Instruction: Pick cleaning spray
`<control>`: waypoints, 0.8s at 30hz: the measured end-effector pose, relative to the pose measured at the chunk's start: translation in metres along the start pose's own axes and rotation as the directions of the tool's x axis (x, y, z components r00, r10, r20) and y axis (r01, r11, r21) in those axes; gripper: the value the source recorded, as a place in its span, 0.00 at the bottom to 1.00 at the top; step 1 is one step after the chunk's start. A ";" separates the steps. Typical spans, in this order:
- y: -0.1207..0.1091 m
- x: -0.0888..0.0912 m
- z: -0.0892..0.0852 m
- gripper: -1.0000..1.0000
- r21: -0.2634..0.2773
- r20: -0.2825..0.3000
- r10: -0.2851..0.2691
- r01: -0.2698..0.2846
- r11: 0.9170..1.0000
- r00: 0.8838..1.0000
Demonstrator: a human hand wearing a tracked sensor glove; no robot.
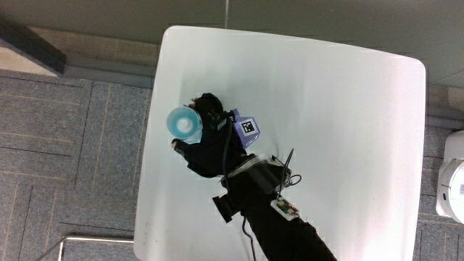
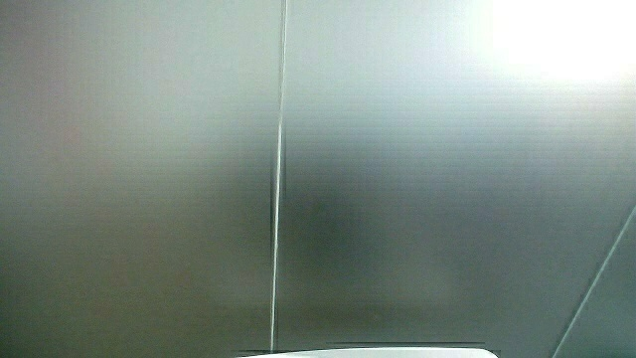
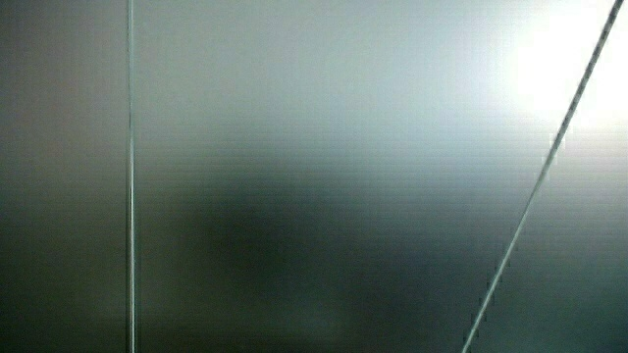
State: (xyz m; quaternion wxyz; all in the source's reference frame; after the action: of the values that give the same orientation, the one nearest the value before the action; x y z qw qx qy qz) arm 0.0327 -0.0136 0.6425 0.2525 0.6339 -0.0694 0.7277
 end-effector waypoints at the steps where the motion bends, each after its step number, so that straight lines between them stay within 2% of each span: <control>1: -0.001 -0.003 -0.001 0.82 0.009 -0.002 -0.002 0.002 1.000 1.000; 2: -0.002 -0.004 -0.002 0.84 0.014 -0.012 -0.011 0.011 1.000 1.000; 4: 0.000 -0.005 -0.002 0.88 0.011 -0.008 0.018 -0.018 1.000 1.000; 5: 0.000 -0.004 -0.001 0.89 0.015 0.004 0.003 -0.003 1.000 1.000; 6: 0.000 -0.006 -0.002 0.91 0.014 -0.010 -0.010 0.011 1.000 1.000; 7: 0.001 -0.006 -0.002 0.93 0.012 0.000 0.007 -0.007 1.000 1.000; 10: 0.002 -0.004 -0.001 0.98 0.016 0.027 0.006 -0.006 1.000 1.000; 11: 0.002 -0.006 -0.002 1.00 0.017 0.018 -0.002 0.001 1.000 1.000; 12: 0.002 -0.009 -0.002 1.00 0.011 0.008 0.027 -0.027 1.000 1.000; 13: 0.002 -0.007 -0.002 1.00 0.017 0.011 -0.001 0.001 1.000 1.000; 16: 0.000 -0.011 -0.004 1.00 0.012 -0.009 0.010 -0.010 1.000 1.000; 17: 0.000 -0.011 -0.004 1.00 0.014 0.000 -0.006 0.006 1.000 1.000; 18: 0.001 -0.009 -0.003 1.00 0.015 0.004 0.015 -0.015 1.000 1.000; 21: 0.000 -0.008 -0.001 1.00 0.023 -0.006 0.019 -0.019 1.000 1.000; 23: 0.000 -0.011 0.000 1.00 0.033 -0.021 0.055 -0.055 0.998 0.998; 24: 0.003 -0.011 0.002 1.00 0.034 -0.007 0.064 -0.064 0.997 0.998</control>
State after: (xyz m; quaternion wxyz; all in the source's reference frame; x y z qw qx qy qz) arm 0.0335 -0.0198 0.6329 0.2187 0.6325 -0.0762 0.7391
